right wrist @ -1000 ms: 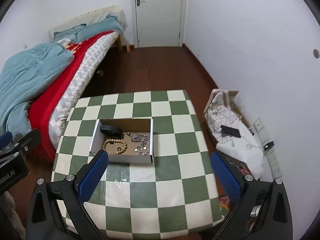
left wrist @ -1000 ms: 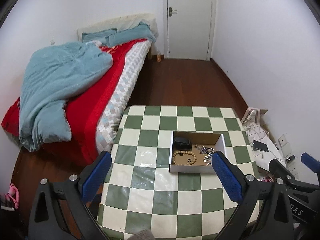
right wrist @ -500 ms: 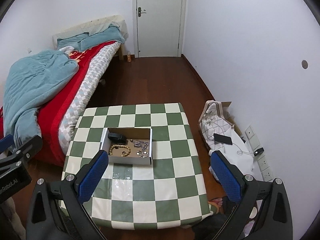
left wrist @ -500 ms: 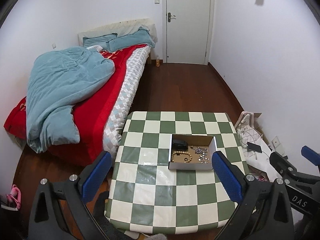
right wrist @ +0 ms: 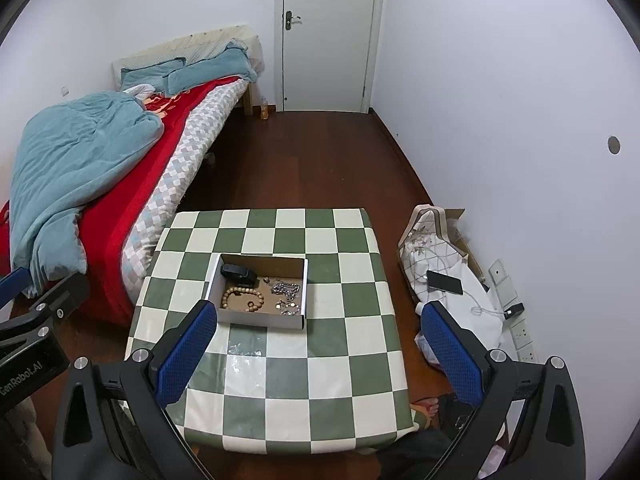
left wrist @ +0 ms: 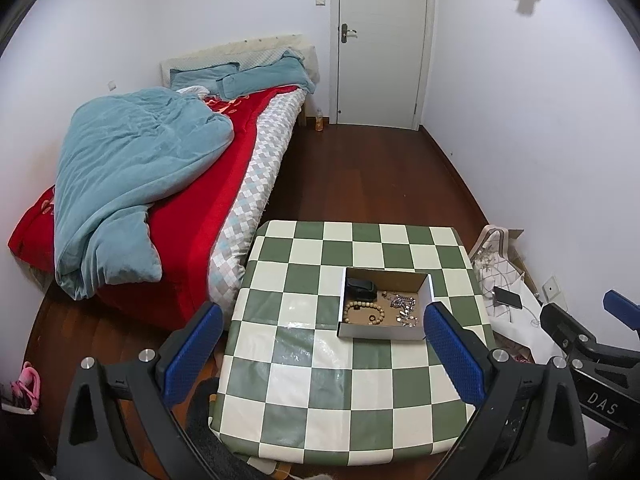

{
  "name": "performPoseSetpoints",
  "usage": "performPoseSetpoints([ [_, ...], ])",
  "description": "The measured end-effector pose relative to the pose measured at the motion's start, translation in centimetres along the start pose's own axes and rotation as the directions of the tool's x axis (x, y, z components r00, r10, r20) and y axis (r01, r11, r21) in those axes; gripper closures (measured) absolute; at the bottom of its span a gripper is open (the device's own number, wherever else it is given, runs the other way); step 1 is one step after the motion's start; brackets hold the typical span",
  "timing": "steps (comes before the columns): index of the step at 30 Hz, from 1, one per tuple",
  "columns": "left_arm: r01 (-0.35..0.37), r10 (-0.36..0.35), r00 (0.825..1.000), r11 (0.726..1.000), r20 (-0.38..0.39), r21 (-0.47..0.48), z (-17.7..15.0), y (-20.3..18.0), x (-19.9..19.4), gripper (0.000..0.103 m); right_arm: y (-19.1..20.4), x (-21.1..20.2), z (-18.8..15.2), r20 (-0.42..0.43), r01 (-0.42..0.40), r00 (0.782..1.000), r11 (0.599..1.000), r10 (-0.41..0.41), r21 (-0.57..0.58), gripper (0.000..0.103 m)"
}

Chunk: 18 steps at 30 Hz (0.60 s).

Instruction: Organize jewelry

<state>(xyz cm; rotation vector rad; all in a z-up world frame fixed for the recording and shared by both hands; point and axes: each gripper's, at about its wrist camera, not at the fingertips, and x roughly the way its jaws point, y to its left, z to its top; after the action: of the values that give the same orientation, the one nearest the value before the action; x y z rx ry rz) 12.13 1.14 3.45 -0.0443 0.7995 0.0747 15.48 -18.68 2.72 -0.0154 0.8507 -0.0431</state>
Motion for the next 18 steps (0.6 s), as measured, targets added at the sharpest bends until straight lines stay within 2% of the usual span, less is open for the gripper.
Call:
performPoseSetpoints([
  [8, -0.024, 0.024, 1.0, 1.0, -0.007, 0.013, -0.24, -0.31, -0.06, 0.001, 0.17, 0.13, -0.14, -0.006, -0.01, 1.0, 1.0, 0.01, -0.003, 0.0],
  [18, -0.018, 0.018, 1.0, 1.0, -0.002, 0.011, -0.19, -0.35, -0.16, 0.001, 0.02, -0.12, -0.17, -0.009, -0.019, 1.0, 1.0, 0.019, 0.001, 0.0],
])
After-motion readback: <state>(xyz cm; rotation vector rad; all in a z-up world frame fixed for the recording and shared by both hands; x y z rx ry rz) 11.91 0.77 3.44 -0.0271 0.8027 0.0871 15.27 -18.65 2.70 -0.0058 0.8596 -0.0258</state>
